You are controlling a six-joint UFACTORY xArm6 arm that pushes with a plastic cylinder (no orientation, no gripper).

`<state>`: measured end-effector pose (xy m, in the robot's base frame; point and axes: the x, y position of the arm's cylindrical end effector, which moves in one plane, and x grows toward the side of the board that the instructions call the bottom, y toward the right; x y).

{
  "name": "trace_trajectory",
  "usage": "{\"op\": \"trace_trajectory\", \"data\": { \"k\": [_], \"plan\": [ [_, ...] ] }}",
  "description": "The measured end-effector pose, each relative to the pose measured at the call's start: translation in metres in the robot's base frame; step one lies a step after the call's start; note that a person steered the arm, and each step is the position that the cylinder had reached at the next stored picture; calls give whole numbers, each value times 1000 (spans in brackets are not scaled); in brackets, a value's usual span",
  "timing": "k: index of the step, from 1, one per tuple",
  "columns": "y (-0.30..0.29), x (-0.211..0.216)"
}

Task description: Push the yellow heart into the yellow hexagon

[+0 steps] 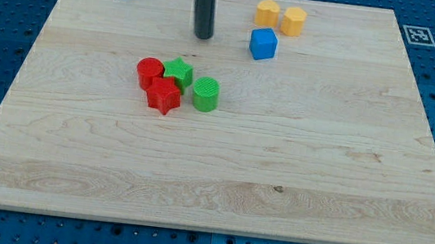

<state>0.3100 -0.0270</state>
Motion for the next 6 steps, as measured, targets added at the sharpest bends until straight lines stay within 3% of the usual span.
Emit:
{"op": "trace_trajectory", "data": {
  "k": [1,2,4,6],
  "plan": [
    [42,10],
    [38,-4],
    [24,-64],
    [101,-68]
  ]
}}
